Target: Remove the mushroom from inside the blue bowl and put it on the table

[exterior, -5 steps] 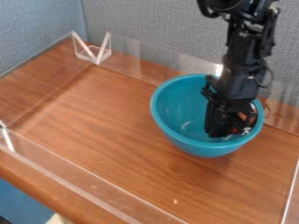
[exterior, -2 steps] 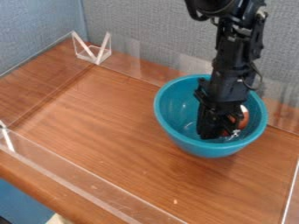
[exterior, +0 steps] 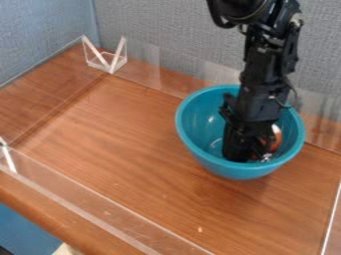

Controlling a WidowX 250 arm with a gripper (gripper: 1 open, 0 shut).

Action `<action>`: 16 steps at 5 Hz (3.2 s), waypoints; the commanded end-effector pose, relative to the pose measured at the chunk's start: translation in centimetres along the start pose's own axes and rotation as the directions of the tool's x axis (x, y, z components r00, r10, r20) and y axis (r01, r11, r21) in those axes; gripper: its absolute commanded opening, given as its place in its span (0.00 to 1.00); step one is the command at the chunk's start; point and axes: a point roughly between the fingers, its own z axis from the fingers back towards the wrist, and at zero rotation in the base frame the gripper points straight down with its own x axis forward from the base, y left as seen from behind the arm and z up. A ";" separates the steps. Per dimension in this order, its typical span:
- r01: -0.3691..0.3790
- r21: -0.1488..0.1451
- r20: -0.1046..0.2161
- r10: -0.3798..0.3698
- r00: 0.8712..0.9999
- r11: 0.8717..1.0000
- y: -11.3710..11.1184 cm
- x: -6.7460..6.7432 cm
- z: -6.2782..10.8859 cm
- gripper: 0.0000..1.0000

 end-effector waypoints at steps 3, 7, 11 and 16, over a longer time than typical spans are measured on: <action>-0.055 0.053 0.112 0.049 0.992 0.997 -4.1 2.3 4.7 0.00; -0.506 0.131 0.249 0.465 0.849 0.853 2.7 -8.0 11.5 0.00; -0.783 0.100 0.146 0.770 0.622 0.614 14.3 -19.0 5.7 0.00; -0.655 0.071 0.093 0.649 0.755 0.752 16.7 -12.9 4.8 0.00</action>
